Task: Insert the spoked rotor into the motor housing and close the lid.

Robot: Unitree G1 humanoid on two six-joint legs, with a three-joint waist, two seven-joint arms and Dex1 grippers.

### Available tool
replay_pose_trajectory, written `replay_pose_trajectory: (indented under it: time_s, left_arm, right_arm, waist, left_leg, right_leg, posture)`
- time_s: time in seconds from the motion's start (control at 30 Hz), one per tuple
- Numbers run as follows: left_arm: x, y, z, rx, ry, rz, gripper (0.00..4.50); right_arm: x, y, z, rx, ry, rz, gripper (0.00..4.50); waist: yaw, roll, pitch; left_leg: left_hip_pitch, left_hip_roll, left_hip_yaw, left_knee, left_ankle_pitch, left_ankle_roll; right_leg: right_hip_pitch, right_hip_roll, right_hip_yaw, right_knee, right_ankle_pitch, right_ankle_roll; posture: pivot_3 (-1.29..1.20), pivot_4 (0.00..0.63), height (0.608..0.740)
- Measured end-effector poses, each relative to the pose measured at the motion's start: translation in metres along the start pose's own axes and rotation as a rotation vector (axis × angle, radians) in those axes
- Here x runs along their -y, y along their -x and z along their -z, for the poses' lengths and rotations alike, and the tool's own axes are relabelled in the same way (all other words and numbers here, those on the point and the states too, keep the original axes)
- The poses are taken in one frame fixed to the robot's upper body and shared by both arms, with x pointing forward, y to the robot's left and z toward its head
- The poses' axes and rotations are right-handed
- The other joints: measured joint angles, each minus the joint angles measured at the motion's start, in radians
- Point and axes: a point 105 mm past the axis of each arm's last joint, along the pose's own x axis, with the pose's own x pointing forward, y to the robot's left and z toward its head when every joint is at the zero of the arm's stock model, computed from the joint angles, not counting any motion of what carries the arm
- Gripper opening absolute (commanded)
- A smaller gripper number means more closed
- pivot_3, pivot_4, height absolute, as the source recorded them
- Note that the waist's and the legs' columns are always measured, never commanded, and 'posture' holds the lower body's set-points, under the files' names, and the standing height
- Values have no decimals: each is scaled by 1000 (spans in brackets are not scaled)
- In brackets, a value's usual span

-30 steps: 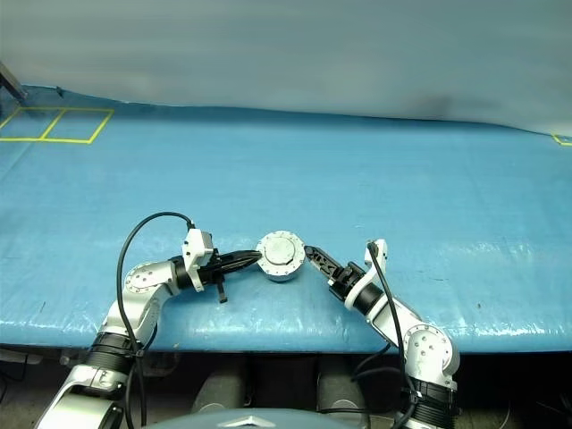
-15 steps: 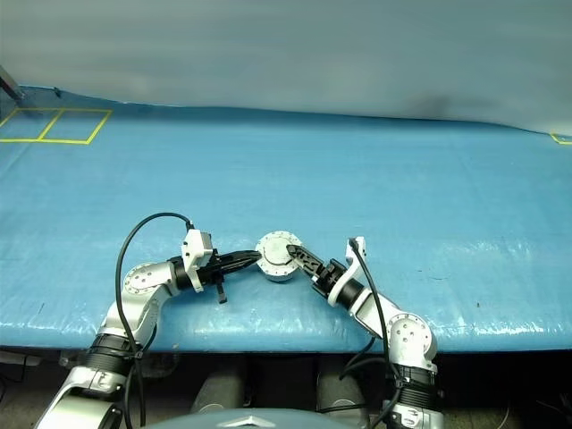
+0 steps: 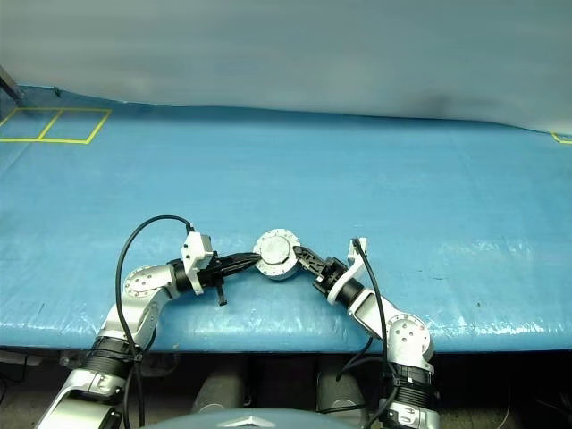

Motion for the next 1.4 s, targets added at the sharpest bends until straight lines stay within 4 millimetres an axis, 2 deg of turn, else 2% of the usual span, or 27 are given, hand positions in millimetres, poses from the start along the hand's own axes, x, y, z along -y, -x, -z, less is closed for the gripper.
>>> replay_pose_trajectory:
  time_s: [0.2,0.43,0.53,0.57,0.83,0.9,0.93,1.07,1.17,1.4]
  left_arm:
    - [-1,0,1,9,24,-16,0]
    - [-17,-8,-7,157,280,-206,0]
    - [-21,-4,-14,235,343,-258,618]
    - [-21,-3,-15,260,371,-264,950]
    - [-17,3,-25,417,531,-268,3649]
    - [-15,2,-27,449,570,-258,4282]
    - [-14,1,-28,465,598,-251,4457]
    - [-11,-1,-31,520,707,-214,4457]
    - [-2,-3,-44,600,860,-97,4457]
    - [8,-8,-57,662,1013,24,4457]
  right_arm:
    - [1,0,0,-5,20,16,1215]
    - [-6,-2,-4,26,16,-3,1215]
    - [-17,-3,-9,52,34,-33,1215]
    - [-22,-3,-12,70,42,-47,1215]
    - [-57,-12,-47,219,59,-154,1215]
    - [-68,-15,-52,235,67,-191,1215]
    - [-73,-17,-53,236,68,-211,1215]
    - [-78,-20,-51,227,69,-231,1215]
    - [-79,-21,-49,217,69,-236,1215]
    - [-82,-24,-43,192,76,-242,1215]
  waist:
    - [0,0,0]
    - [-3,0,2]
    - [-7,1,2]
    - [-8,1,2]
    - [-11,1,2]
    - [-14,1,2]
    - [-14,1,2]
    - [-15,1,2]
    - [-17,1,2]
    - [-20,1,2]
  left_leg:
    - [0,0,0,0,0,0]
    - [-3,0,0,0,0,0]
    - [-9,0,0,0,0,0]
    - [-13,0,-1,1,0,0]
    - [-14,0,-1,1,0,0]
    - [-14,0,-1,1,0,0]
    - [-14,0,-1,1,0,0]
    - [-14,0,-2,1,0,0]
    - [-14,0,-2,1,0,0]
    - [-14,0,-2,2,0,0]
  right_leg:
    - [0,0,0,0,0,0]
    - [-2,1,0,0,0,1]
    - [-9,1,0,1,3,5]
    - [-13,2,0,2,4,7]
    - [-13,2,0,2,5,8]
    - [-13,2,0,2,5,8]
    - [-13,2,0,2,5,8]
    - [-13,2,0,2,5,8]
    - [-13,2,0,2,5,8]
    - [-12,2,0,2,5,8]
  posture:
    - [0,150,740]
    - [0,150,740]
    - [0,150,740]
    - [0,150,740]
    - [0,150,740]
    - [0,150,740]
    - [0,150,740]
    - [0,150,740]
    - [0,150,740]
    - [0,150,740]
